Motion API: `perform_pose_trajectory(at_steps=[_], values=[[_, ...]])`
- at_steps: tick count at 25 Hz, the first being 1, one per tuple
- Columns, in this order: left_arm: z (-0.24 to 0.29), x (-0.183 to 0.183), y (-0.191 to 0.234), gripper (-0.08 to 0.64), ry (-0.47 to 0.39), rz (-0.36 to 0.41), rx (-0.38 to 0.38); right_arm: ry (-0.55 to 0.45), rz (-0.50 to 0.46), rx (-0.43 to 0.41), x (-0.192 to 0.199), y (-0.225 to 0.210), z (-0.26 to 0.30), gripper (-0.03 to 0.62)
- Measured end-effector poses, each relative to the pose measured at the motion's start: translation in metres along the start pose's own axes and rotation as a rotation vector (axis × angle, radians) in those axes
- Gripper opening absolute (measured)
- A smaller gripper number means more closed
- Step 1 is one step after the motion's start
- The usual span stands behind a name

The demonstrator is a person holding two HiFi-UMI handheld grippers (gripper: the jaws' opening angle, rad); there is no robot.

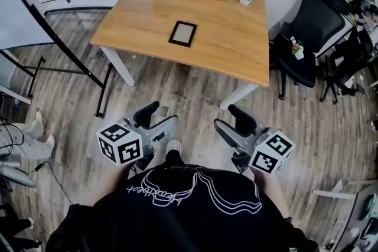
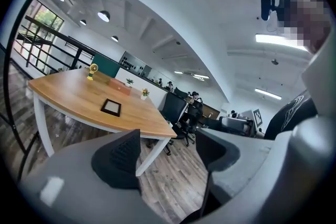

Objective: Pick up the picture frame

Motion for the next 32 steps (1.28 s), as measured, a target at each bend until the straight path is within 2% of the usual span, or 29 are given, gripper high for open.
perform_pose_trajectory(at_steps=[8, 18, 24, 32], values=[[0.049, -0.054, 0.092, 0.316, 0.010, -0.023, 0.001, 0.020, -0.019, 0.017, -0.040, -0.061, 0.083, 0.293], [0.112, -0.086, 0.135, 0.316, 0.068, -0.015, 0.030, 0.032, 0.044, 0.066, -0.048, -0.124, 0.119, 0.293], [0.162, -0.102, 0.164, 0.316, 0.098, -0.037, 0.013, 0.051, 0.071, 0.040, -0.064, -0.186, 0.152, 0.291], [0.236, -0.149, 0.220, 0.316, 0.109, -0.052, -0.061, 0.120, 0.084, -0.019, -0.101, -0.287, 0.218, 0.291]])
Point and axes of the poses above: the fingertips, and each gripper's own axes: z forward along the fingers, y to its left, x out of its underside, the point moved 8 cm from there along -z, backward along the fingers, and after that the axes turned 5 degrees about -x, right-handed, at the moved point
